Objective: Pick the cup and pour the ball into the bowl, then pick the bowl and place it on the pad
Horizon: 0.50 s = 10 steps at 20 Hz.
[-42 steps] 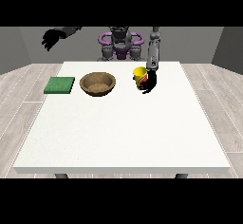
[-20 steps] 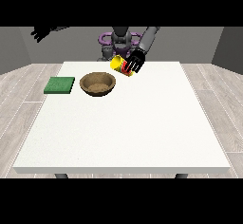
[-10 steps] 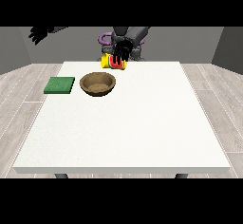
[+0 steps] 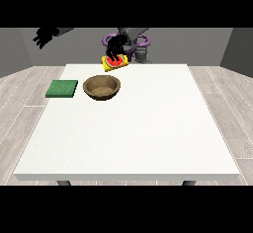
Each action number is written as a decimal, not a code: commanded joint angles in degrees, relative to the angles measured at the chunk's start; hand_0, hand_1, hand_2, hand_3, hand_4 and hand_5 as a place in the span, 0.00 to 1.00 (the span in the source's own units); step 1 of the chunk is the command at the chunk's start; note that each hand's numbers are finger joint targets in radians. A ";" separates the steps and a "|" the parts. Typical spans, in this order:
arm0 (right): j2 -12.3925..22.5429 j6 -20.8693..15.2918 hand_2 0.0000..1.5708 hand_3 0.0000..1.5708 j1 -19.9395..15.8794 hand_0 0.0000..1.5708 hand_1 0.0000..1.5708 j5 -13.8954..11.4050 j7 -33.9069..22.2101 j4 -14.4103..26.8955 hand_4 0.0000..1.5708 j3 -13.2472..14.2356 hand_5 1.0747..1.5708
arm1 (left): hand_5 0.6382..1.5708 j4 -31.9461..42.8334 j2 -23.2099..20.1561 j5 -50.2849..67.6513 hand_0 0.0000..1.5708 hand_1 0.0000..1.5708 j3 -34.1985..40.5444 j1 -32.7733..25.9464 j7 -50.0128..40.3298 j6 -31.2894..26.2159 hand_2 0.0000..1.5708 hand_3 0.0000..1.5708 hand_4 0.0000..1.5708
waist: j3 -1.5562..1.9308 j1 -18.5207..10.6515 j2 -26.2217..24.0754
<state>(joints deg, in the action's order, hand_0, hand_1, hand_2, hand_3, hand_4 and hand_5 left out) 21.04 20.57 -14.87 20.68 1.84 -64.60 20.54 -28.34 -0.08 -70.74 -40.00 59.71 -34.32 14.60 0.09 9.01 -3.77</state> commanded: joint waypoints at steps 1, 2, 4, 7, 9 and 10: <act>-1.38 -0.15 0.00 0.21 -1.18 0.00 0.00 -0.73 0.40 0.11 0.44 -1.56 0.96 | 1.00 -2.94 0.08 -4.00 0.17 0.17 -5.74 -2.45 -2.90 -4.65 0.80 0.99 0.66 | -0.06 1.45 0.91; -0.18 -0.07 0.00 0.21 -1.56 0.00 0.00 -1.01 0.05 2.44 0.44 -0.95 0.96 | 1.00 -7.50 0.08 -2.01 0.16 0.16 -6.46 -2.25 -2.57 -10.36 0.79 0.99 0.69 | -0.04 0.63 -1.04; 1.23 2.75 0.00 0.22 0.17 0.00 0.00 0.24 0.75 2.85 0.44 0.02 0.96 | 1.00 -7.34 0.08 -2.29 0.12 0.12 -5.32 -0.91 -2.03 -13.52 0.79 1.00 0.71 | -0.05 1.14 -0.32; 1.02 0.24 0.00 0.03 -1.30 0.00 0.00 -0.45 -0.62 3.25 0.45 -0.12 0.95 | 1.00 -12.90 0.08 -3.26 0.00 0.00 -7.33 -3.38 -1.71 -16.47 0.68 0.98 0.71 | -0.07 -1.26 -1.25; 0.75 0.08 0.00 0.11 -0.96 0.00 0.00 0.08 -1.19 1.39 0.47 -0.25 0.96 | 1.00 -12.00 0.08 -3.20 0.00 0.00 -2.37 -3.13 -2.96 -11.77 0.70 0.98 0.71 | -0.08 -1.47 -0.03; -0.50 -3.62 0.00 0.11 -2.60 0.00 0.00 -1.31 -1.14 1.15 0.47 -0.53 0.96 | 1.00 -12.52 -1.30 -1.76 0.00 0.00 0.09 -1.10 -1.87 -8.29 0.73 0.95 0.66 | -0.10 -3.21 0.66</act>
<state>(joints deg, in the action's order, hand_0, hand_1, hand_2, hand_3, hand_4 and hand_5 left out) 21.11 19.36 -16.69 20.18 0.68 -63.23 20.01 -38.49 -0.29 -73.26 -43.80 57.28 -36.36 3.35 0.01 7.90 -4.18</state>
